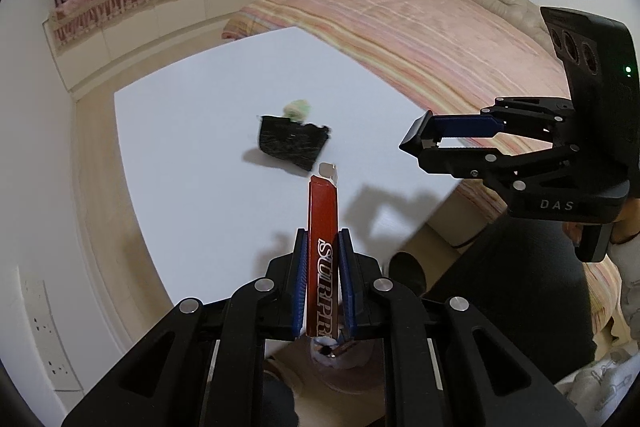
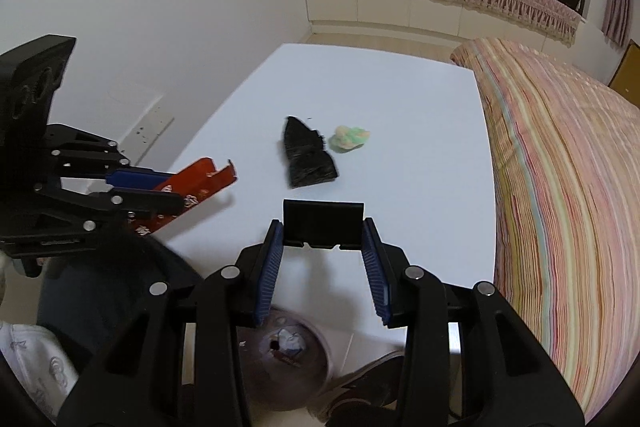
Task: Collect trash
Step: 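Carry both items over the wastebasket and open both tools to drop them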
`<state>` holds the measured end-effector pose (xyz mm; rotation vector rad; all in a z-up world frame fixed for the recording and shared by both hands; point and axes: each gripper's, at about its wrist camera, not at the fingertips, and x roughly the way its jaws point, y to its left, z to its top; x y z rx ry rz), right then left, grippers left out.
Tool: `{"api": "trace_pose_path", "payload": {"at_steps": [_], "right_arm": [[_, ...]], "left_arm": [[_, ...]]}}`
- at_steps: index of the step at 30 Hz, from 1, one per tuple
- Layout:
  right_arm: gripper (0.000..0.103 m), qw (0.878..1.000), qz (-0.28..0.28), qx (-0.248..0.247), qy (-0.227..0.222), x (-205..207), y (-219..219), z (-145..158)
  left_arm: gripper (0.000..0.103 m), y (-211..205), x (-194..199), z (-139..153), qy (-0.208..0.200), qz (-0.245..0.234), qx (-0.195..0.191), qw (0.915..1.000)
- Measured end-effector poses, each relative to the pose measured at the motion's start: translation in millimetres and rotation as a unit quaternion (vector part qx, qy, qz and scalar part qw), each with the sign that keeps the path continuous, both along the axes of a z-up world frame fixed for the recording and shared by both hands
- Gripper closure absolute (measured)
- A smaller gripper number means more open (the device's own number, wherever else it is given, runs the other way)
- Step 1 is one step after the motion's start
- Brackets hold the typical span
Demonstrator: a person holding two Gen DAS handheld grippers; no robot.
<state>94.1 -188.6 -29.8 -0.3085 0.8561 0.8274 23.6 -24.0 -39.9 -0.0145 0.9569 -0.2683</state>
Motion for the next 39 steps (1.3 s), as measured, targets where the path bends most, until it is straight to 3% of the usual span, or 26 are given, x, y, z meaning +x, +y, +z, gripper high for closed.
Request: {"api": "trace_pose_path", "payload": {"at_steps": [15, 36, 38, 39], "right_arm": [[0.064, 1.000, 0.008, 0.009, 0.003, -88, -33, 13], [0.063, 0.999, 0.024, 0.006, 0.032, -133, -42, -12], [0.063, 0.999, 0.030, 0.005, 0.037, -136, -41, -15], [0.054, 0.999, 0.029, 0.004, 0.038, -136, -41, -16]], "left_arm": [[0.088, -31, -57, 10, -0.015, -0.027, -0.006, 0.9995], [0.088, -53, -103, -8, 0.002, -0.044, -0.010, 0.9990], [0.084, -53, -105, -9, 0.005, -0.046, -0.010, 0.9989], [0.081, -54, -105, -10, 0.007, -0.048, -0.009, 0.9988]]}}
